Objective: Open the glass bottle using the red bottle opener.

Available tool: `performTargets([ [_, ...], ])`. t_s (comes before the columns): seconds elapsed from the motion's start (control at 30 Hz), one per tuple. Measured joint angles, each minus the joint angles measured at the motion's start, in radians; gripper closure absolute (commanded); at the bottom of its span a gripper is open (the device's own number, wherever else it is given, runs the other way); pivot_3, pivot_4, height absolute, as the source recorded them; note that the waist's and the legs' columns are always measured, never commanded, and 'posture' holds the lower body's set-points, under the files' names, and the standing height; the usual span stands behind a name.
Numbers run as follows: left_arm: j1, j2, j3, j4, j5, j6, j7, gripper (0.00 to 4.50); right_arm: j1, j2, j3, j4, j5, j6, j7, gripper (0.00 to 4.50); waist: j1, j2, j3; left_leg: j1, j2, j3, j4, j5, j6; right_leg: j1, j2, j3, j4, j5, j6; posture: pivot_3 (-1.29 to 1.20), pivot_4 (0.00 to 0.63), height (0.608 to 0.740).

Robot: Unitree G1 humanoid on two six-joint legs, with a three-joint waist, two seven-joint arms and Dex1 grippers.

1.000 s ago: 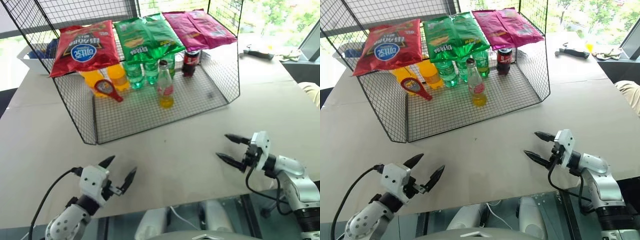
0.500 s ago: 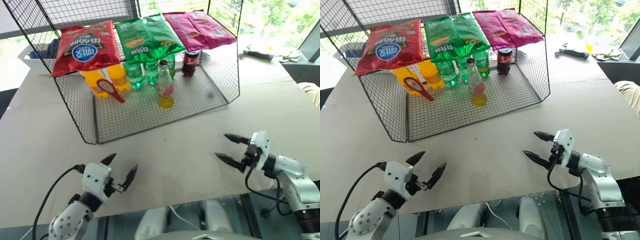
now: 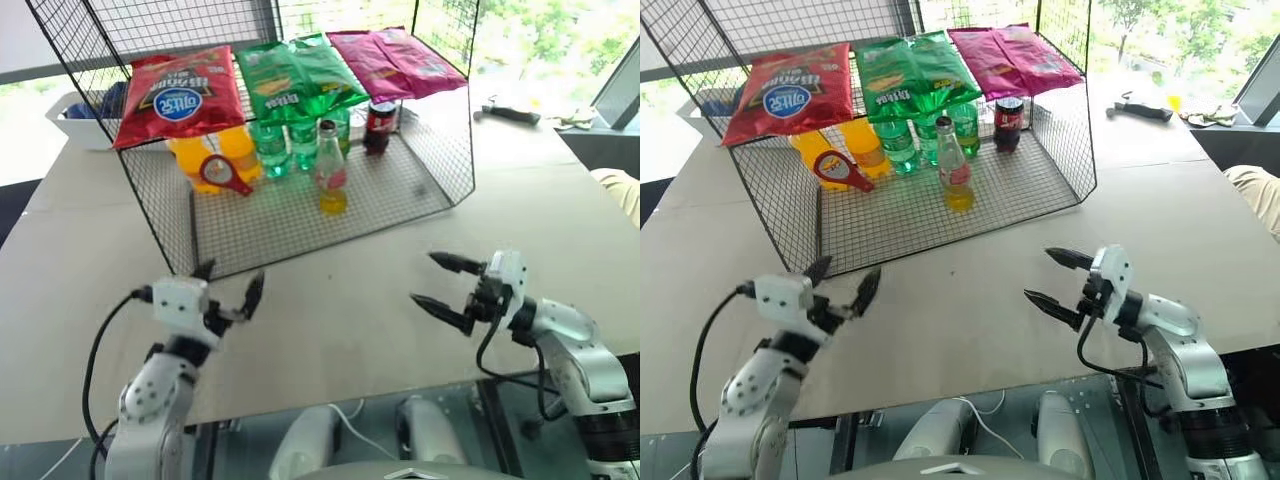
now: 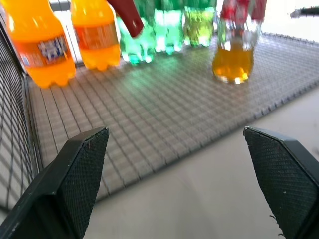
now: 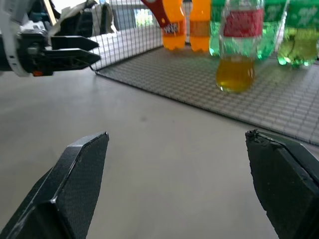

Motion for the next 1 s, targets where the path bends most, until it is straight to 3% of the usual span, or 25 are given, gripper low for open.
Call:
performTargets([
  [0.2,-0.200,-0.001,0.045,0.058,0.000,0.053,0.095,0.00,-0.089,0.078,0.037,-0.111,0.026,0.066,-0.094,0.08,0.000,-0.001,-0.001,0.000,0.000,-0.001,0.000,0.000,0.000,0.000,0.000,0.000,0.000,0.000,0.000,0.00,0.150,0.740],
  [0.6,-0.435,-0.041,0.038,0.283,0.057,-0.015,0.176,0.00,-0.151,0.153,0.106,-0.151,0.016,0.088,-0.184,0.08,0.004,-0.002,-0.001,0.004,0.000,-0.012,0.000,0.008,-0.011,0.009,0.005,-0.017,0.001,0.005,-0.008,0.00,0.150,0.740],
  [0.8,-0.470,-0.079,-0.015,0.345,0.086,-0.054,0.181,0.00,-0.152,0.154,0.119,-0.151,-0.011,0.072,-0.193,0.08,-0.009,-0.003,-0.002,0.005,0.000,-0.013,-0.002,0.009,-0.012,0.007,0.005,-0.013,0.001,0.005,-0.008,0.00,0.150,0.740],
  [1.0,-0.517,-0.096,-0.011,0.404,0.089,-0.089,0.206,0.00,-0.152,0.151,0.121,-0.150,-0.022,0.059,-0.195,0.08,-0.013,-0.004,-0.002,-0.005,0.000,-0.013,-0.001,0.008,-0.011,-0.002,0.004,-0.012,0.000,0.005,-0.008,0.00,0.150,0.740],
])
